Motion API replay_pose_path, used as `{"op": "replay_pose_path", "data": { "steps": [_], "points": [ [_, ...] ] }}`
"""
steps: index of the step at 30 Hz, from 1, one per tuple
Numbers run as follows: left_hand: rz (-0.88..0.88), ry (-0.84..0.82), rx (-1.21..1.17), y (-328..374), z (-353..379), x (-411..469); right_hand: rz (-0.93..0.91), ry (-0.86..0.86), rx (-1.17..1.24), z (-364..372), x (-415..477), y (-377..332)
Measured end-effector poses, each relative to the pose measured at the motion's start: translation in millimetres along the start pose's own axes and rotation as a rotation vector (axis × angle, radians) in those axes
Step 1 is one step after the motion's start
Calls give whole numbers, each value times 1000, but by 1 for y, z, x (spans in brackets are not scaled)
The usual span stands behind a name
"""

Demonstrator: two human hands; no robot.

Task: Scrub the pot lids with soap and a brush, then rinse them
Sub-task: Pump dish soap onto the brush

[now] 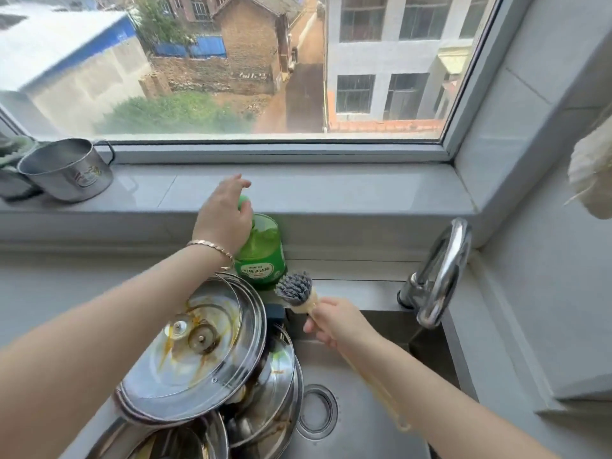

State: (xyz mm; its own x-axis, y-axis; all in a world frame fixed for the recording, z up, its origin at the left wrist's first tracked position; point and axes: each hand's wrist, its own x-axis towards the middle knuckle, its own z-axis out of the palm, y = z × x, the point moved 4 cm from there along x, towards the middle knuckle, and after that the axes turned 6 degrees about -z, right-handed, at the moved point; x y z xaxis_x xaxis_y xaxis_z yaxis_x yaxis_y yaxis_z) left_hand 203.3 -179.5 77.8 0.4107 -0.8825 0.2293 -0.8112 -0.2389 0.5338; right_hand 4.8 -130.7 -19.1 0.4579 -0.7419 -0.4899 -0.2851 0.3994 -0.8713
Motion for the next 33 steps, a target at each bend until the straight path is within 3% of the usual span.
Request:
{"op": "replay_pose_path", "data": {
  "steps": [8,17,26,33],
  "points": [
    [-249,-454,171,-30,47,80,6,83,66,38,77,-48],
    [-141,-397,-40,-48,58,77,-37,56,131,52,106,-48],
    [-94,-504,108,-46,53,77,-36,44,166,55,100,-45],
    [21,-428,188,-44,59,72,-39,50,180,55,96,-48]
  ]
}}
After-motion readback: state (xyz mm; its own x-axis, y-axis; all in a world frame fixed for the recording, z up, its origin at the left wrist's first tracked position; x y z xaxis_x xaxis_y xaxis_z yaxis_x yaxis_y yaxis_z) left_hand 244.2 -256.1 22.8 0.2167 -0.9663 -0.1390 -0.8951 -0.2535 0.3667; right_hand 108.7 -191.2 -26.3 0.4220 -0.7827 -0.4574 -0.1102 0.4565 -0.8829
